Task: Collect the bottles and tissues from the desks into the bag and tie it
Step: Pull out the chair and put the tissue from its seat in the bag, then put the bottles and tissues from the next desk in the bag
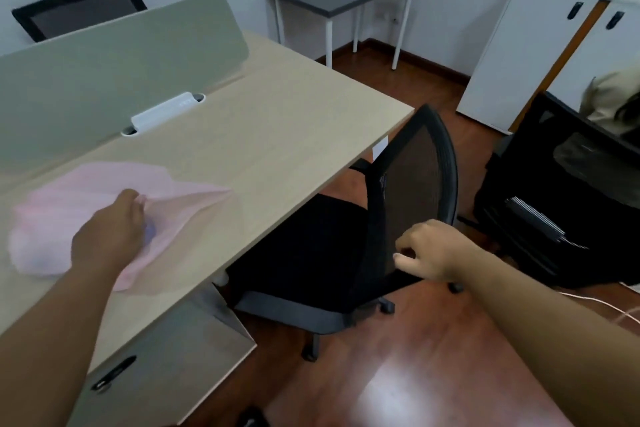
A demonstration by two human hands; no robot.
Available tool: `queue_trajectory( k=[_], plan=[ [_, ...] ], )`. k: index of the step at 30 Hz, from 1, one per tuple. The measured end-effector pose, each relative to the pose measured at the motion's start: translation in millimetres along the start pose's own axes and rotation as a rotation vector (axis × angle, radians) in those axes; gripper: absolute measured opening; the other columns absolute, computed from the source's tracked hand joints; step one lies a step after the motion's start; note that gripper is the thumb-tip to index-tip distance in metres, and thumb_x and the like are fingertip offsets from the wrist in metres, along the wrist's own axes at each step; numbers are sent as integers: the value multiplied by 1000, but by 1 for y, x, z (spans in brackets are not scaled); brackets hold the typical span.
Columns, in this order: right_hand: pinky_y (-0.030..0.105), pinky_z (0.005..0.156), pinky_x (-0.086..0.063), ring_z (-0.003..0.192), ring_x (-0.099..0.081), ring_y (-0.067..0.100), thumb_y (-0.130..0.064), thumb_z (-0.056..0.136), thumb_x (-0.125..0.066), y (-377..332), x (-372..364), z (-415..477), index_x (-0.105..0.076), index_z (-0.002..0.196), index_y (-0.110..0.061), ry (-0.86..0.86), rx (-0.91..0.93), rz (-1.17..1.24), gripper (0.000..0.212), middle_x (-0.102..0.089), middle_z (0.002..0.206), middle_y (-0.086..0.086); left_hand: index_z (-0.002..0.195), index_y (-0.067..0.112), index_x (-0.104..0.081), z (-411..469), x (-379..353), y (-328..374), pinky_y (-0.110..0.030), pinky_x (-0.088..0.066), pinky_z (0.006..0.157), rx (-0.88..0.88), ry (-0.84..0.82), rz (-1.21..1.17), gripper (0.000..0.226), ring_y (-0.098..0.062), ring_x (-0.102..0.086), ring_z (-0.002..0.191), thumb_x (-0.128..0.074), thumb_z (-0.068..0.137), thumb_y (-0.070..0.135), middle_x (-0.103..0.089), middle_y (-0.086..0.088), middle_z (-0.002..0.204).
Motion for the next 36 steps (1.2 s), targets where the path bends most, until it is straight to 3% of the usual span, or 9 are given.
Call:
queue_trajectory(
  k=[5,8,13,21,36],
  plan=[
    [37,51,-42,50,-49,25,-47,87,-30,-3,-5,-3,-51,58,-10,154,62,-44,51,-53,54,9,107,16,-50,-14,8,11,-43,-41,72,38,23,11,26,-46,-59,91,-32,102,34,-62,-29,102],
    [34,46,-29,49,-48,25,-50,86,-23,-18,-8,1,-46,57,-12,175,78,-42,53,-53,55,9,107,18,-49,-16,8,10,-42,-41,70,39,51,6,30,-44,-60,88,-26,104,37,-64,-27,100],
    [30,43,-17,42,-30,23,-45,77,-29,-79,-1,16,-33,52,-15,192,153,18,39,-32,47,3,104,18,-50,-18,9,10,-37,-38,66,36,57,-13,28,-34,-51,73,-27,104,35,-63,-22,91],
    [27,44,-21,49,-41,27,-47,75,-22,-169,1,72,-35,58,-16,196,184,52,38,-48,59,4,104,21,-47,-2,8,-10,-38,-40,65,-7,37,-25,29,-37,-56,76,-24,104,39,-64,-21,91],
    [30,43,-19,45,-31,18,-41,83,-40,-254,17,142,-39,62,-18,160,-18,131,31,-36,54,0,93,16,-44,48,48,-55,-38,-42,55,-193,209,-23,32,-38,-57,61,-26,103,40,-58,-11,62]
  ],
)
Point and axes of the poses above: each hand's wrist, its own z-axis towards the middle knuckle, its own x-axis out of the back of the hand, y = z × x, the point moved 7 cm from there along z, towards the middle knuckle
